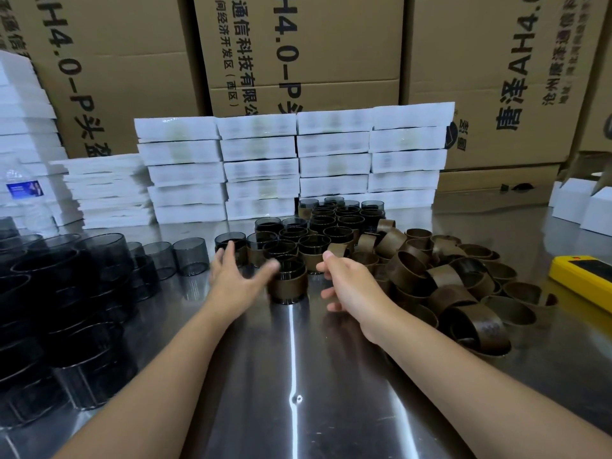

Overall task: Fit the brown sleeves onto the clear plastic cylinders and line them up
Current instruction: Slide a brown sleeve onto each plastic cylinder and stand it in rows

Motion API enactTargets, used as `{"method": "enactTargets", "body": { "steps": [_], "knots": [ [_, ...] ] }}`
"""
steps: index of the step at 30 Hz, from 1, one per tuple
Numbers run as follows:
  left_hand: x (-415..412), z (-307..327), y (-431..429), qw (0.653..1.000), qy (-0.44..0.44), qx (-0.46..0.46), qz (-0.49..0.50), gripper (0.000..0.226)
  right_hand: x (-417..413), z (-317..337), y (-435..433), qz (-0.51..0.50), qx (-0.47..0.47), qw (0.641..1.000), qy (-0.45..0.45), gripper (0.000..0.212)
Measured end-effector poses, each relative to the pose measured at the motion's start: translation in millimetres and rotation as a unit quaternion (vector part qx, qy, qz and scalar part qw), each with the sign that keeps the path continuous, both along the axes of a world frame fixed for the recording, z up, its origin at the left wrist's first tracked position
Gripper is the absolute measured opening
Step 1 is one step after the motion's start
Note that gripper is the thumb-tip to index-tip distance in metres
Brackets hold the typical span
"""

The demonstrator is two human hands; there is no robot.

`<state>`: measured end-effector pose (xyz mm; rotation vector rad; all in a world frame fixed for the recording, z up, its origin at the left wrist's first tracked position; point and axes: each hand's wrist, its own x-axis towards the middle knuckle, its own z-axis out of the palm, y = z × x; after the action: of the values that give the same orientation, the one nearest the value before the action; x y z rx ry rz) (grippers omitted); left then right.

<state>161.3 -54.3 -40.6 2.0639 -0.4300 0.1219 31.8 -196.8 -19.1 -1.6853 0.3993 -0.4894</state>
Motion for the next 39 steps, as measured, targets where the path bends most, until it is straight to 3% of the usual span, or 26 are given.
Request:
{"method": "enactTargets", "body": {
  "steps": [2, 3, 5, 12, 16, 20, 26, 31, 37, 39],
  "knots": [
    [12, 1, 1, 0.988, 0.017, -0.126, 0.088, 0.077, 1, -1, 0, 0.002, -0.017, 1.000, -0.001, 0.028],
    [18, 1, 2, 0.980, 0.014, -0.142, 0.136, 0.064, 1, -2, 1, 0.003, -0.023, 1.000, -0.001, 0.028],
    [24, 0, 3, 0.980, 0.002, -0.091, 0.176, 0.051, 1, -2, 2, 0.008, -0.034, 0.999, 0.001, 0.027],
    [47, 1, 2, 0.976, -0.042, 0.033, 0.212, 0.078, -1, -1, 3, 0.021, -0.040, 0.999, -0.001, 0.028],
    [53, -2, 1, 0.974, -0.064, 0.103, 0.191, 0.079, -2, 0, 3, 0.027, -0.067, 0.997, -0.001, 0.030],
    [55, -2, -2, 0.972, -0.049, 0.118, 0.196, 0.064, -4, 1, 4, 0.024, -0.171, 0.985, 0.029, 0.037],
    [55, -2, 0, 0.972, -0.053, 0.119, 0.197, 0.079, -4, -2, 2, 0.018, -0.241, 0.969, 0.058, 0.029],
    [58, -3, 3, 0.980, -0.037, 0.063, 0.186, 0.080, -4, -9, 0, 0.002, -0.408, 0.908, 0.098, 0.028],
    [53, -2, 2, 0.969, -0.059, 0.077, 0.226, 0.070, -7, -8, 2, 0.014, -0.452, 0.884, 0.120, 0.030],
    [52, -3, 2, 0.967, -0.054, 0.085, 0.233, 0.069, -10, -5, 2, -0.019, -0.512, 0.848, 0.137, 0.035]
  ]
}}
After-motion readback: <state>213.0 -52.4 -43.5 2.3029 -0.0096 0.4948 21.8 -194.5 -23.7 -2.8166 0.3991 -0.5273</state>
